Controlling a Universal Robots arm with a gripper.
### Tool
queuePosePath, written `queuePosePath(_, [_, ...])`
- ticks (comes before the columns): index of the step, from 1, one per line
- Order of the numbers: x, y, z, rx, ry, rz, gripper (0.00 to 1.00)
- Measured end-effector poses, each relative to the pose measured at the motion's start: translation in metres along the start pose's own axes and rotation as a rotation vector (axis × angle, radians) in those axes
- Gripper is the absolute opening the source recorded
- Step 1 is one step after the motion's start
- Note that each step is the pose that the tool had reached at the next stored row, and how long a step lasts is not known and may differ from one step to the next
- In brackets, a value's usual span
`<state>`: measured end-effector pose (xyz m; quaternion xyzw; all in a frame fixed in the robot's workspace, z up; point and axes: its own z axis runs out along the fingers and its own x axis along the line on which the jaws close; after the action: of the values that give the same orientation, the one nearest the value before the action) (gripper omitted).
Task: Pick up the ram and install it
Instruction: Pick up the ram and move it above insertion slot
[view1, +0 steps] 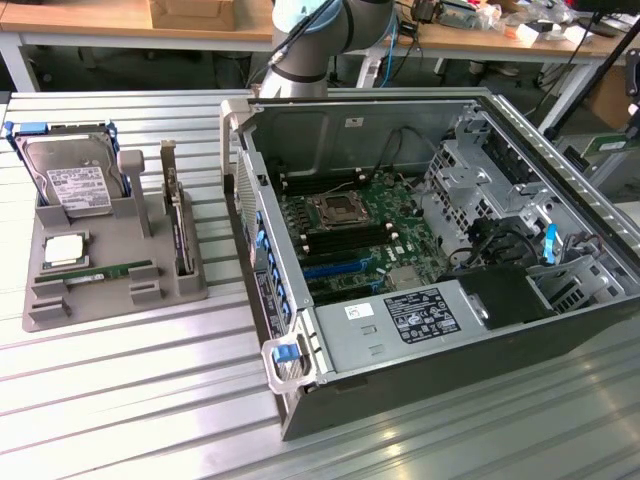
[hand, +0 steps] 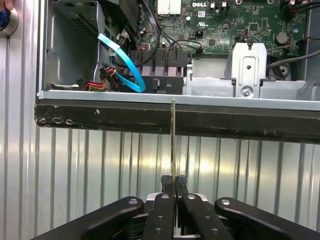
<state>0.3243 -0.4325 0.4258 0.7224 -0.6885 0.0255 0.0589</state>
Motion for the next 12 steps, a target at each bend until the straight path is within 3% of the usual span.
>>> queuePosePath(5, [0.001,-0.0171,-0.0007,-0.0007,0.0039,0.000,0.12])
queuePosePath(7, [0.001,-0.0177,-0.0007,-0.0008,0.0038,0.000,0.12])
queuePosePath(9, [0.001,-0.0126,-0.0005,-0.0008,0.0039,0.000,0.12])
queuePosePath(12, [-0.001,0.0187,0.0010,-0.0007,0.0039,0.000,0.12])
